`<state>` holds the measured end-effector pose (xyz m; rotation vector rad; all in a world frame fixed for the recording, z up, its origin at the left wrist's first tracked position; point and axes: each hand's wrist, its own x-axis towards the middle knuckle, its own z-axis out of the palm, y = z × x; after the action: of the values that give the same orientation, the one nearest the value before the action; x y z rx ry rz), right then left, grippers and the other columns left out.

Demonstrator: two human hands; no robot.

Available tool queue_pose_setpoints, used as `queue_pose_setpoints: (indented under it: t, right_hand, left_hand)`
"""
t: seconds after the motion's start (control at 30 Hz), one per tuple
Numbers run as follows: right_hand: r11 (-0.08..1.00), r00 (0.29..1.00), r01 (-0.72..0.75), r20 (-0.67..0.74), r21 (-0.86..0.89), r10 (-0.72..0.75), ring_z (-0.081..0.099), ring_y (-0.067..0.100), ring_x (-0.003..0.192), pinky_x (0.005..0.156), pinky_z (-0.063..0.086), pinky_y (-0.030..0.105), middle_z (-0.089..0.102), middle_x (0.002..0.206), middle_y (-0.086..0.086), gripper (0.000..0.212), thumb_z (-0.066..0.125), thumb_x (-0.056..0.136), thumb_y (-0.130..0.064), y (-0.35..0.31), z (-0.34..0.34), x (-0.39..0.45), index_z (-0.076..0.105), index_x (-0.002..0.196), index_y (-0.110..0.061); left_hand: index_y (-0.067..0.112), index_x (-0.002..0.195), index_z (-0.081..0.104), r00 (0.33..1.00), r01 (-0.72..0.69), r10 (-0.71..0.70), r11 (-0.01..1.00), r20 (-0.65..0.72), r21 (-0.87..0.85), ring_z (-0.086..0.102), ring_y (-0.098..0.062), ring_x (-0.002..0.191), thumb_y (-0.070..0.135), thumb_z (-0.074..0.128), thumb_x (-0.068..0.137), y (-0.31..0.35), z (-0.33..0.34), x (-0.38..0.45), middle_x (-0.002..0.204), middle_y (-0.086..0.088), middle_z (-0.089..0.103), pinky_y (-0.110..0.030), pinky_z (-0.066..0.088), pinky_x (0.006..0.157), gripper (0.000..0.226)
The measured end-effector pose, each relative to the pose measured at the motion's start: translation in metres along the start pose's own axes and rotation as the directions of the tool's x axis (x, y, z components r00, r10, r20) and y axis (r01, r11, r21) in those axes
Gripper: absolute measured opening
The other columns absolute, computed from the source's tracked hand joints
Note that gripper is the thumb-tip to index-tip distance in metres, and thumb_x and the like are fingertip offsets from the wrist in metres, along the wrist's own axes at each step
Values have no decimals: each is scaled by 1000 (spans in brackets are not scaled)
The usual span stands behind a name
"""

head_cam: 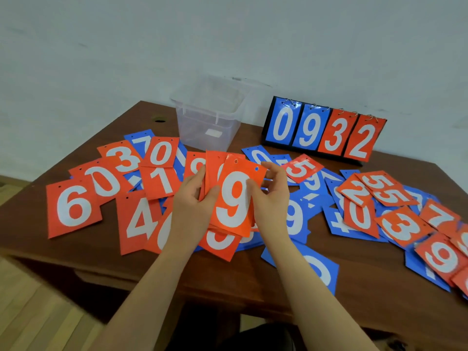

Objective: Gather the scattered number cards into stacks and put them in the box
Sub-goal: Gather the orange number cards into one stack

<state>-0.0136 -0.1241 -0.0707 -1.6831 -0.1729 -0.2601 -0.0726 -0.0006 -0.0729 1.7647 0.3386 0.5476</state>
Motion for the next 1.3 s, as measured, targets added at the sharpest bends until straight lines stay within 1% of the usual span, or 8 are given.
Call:
queue_pose_setpoints:
  t: [0.2, 0.33, 0.43, 0.67, 0.73, 0.83, 1.03, 1.3]
  right_hand:
    - [979, 995, -58, 74, -198, 74, 51, 13, 110, 84, 46, 22, 50, 122, -3, 48, 63, 88, -30, 16, -14, -13, 46, 133, -25]
    - [683, 967, -52, 134, -728, 217, 32, 27, 130, 109, 27, 46, 39, 139, 4, 54, 59, 86, -49, 41, -20, -17, 49, 133, -24]
    - [548, 936, -39, 161, -835, 312, 22, 28, 136, 110, 17, 47, 29, 146, 3, 69, 57, 81, -62, 44, -15, -21, 42, 137, -26]
    - [683, 976, -49, 112, -729, 189, 37, 22, 126, 108, 21, 41, 44, 129, 0, 41, 69, 82, -37, 44, -8, -19, 48, 115, -23]
    - [825, 993, -16, 87, -565, 79, 50, 19, 113, 104, 32, 37, 53, 112, -4, 22, 63, 87, -19, 41, -8, -23, 47, 103, -23]
    - [973, 1000, -12, -29, -228, 6, 58, 16, 99, 75, 51, 22, 54, 102, -9, 17, 54, 93, -11, 26, -13, -29, 46, 104, -21]
    - [999, 984, -35, -177, 7, 35, 63, 7, 92, 74, 56, 34, 55, 99, -19, 28, 58, 93, -20, 6, -24, -23, 50, 120, -22]
    - [999, 995, -38, -95, 30, 40, 61, 6, 85, 71, 53, 26, 58, 92, -12, 23, 61, 90, -15, -2, 12, -30, 52, 110, -22]
  left_hand:
    - [24, 140, 37, 997, 42, -38, 997, -70, 69, 47, -13, 122, 28, 55, 91, -7, -15, -14, 136, 1, 47, -29, 47, 90, 53]
    - [23, 142, 34, 995, 55, -40, 982, -86, 178, 45, -16, 125, 30, 52, 92, -12, -32, -14, 140, -1, 44, -31, 44, 92, 53]
    - [23, 142, 32, 995, 55, -33, 970, -97, 236, 44, -17, 127, 30, 52, 93, -15, -43, -15, 141, -1, 43, -35, 43, 97, 54]
    - [24, 142, 33, 994, 69, -47, 969, -98, 239, 45, -18, 126, 29, 52, 92, -19, -51, -17, 140, 0, 44, -38, 44, 96, 53]
    - [23, 142, 33, 995, 57, -33, 967, -99, 250, 45, -18, 126, 28, 51, 93, -18, -52, -18, 140, -1, 44, -37, 44, 96, 52]
    - [23, 142, 33, 994, 47, -19, 963, -106, 267, 43, -17, 127, 27, 50, 93, -18, -54, -18, 141, -1, 42, -36, 44, 96, 52]
    - [22, 142, 33, 992, 52, -15, 956, -127, 290, 43, -18, 128, 26, 50, 93, -16, -56, -17, 142, -3, 41, -36, 44, 96, 51]
    - [26, 140, 36, 997, 68, -65, 990, -33, 122, 50, -14, 119, 30, 52, 92, -9, -43, -22, 137, 1, 47, -37, 47, 94, 51]
